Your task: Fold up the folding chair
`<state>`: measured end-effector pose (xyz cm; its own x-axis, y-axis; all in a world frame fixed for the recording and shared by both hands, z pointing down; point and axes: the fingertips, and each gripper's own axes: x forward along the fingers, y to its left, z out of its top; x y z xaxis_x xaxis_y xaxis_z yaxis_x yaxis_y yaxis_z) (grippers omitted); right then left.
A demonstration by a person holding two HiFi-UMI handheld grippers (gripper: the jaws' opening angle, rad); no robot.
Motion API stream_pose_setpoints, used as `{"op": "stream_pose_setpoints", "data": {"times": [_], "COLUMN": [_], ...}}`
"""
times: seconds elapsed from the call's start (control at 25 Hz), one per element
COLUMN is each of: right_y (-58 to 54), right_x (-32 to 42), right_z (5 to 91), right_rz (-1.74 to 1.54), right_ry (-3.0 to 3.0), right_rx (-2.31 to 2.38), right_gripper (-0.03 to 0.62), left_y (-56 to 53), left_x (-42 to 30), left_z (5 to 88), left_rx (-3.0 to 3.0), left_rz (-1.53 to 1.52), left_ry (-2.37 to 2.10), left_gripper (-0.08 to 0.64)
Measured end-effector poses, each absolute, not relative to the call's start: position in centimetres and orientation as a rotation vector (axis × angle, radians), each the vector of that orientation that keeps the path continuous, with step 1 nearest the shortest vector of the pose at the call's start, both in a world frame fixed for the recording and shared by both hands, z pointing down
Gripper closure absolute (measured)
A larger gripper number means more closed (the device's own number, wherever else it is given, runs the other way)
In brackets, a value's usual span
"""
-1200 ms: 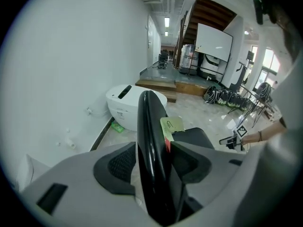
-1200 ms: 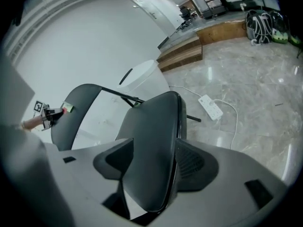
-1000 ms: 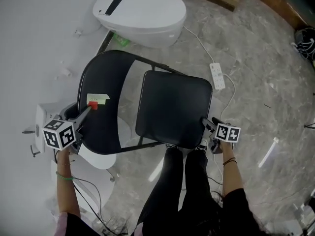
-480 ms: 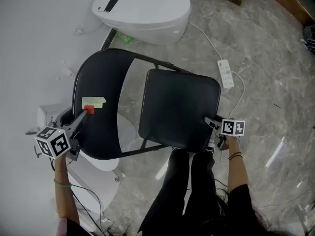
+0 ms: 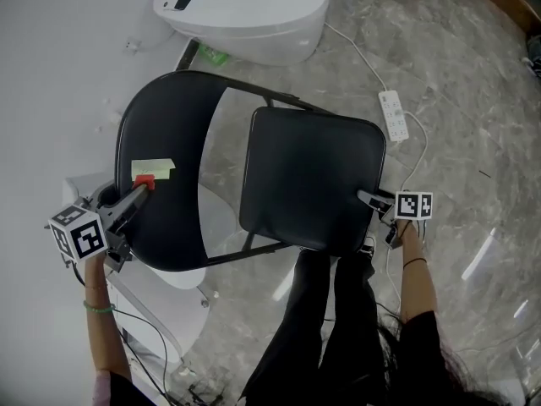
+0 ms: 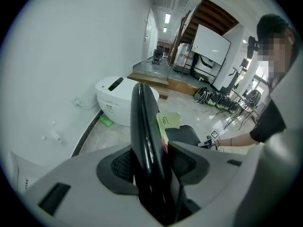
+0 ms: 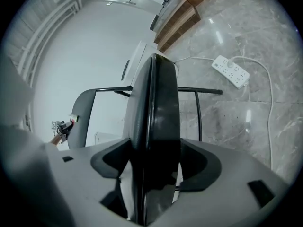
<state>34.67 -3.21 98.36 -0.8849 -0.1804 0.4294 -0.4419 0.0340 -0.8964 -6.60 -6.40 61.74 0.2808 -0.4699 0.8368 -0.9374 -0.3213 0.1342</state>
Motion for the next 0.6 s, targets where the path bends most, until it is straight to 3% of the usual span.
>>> {"op": "stream_pose_setpoints", "data": {"times": [0.28,0.6], "right_y": [-2.7,-2.4], "right_x": [34.3,34.1], "right_z": [98.8,92.8], "right_rz": [1.887,1.917], "right_ry": [-2.024,-2.097], "right_rx": [0.777,0.862], "right_gripper": [0.285,0.296], "left_y": [-6.6,-6.5], "left_x": [-6.0,-5.1], "left_z": [61.6,59.4], "left_rx": [1.911,1.918], "left_rz": [0.835,0.639], "left_ry": [-1.233,-1.173], "left_gripper": [0.394,0.423]}}
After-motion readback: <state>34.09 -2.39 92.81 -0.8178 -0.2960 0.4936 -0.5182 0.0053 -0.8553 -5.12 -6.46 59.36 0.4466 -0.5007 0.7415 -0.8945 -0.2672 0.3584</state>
